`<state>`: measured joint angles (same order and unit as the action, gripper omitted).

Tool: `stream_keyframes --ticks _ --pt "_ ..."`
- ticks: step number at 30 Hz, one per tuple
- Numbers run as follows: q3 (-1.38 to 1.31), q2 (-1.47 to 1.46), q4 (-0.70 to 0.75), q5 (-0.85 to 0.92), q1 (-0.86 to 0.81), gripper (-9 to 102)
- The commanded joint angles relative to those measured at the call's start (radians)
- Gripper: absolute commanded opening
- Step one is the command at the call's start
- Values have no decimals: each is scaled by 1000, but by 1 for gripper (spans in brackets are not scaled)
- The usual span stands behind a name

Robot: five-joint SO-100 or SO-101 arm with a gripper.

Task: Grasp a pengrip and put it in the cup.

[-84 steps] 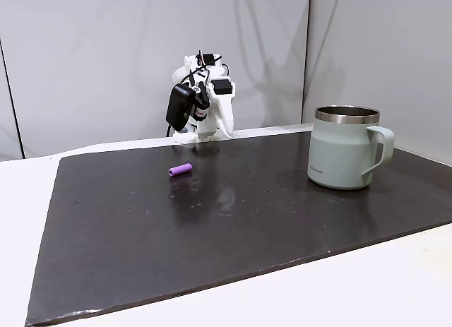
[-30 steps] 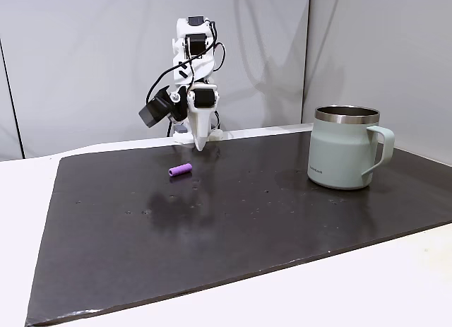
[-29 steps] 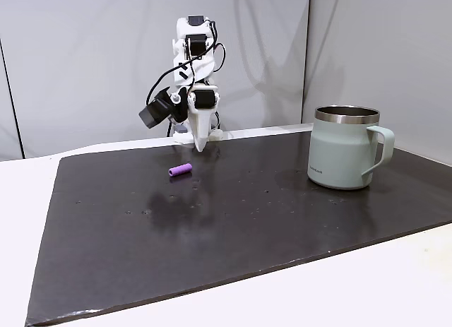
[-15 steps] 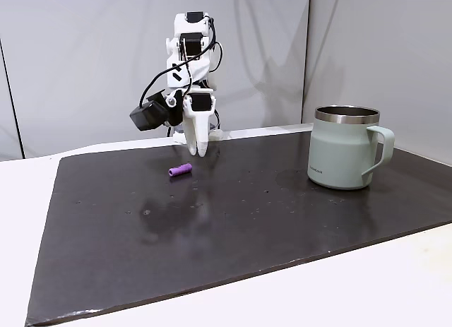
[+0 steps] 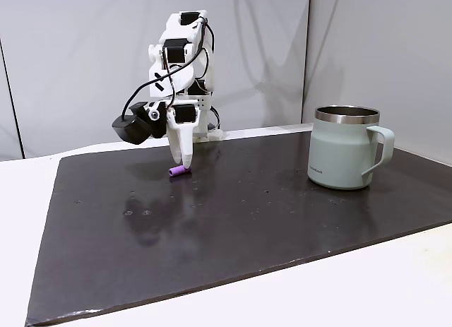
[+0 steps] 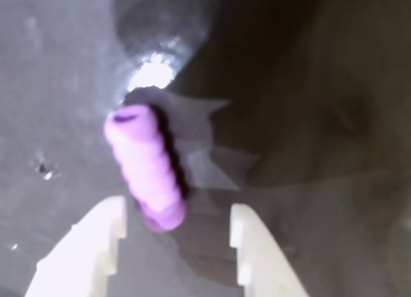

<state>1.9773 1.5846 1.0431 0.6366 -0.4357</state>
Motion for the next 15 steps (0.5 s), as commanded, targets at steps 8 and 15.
stream_keyframes --ticks 8,15 --pt "-112 -77 9 26 -18 17" --pt "-112 -117 0 26 -11 0"
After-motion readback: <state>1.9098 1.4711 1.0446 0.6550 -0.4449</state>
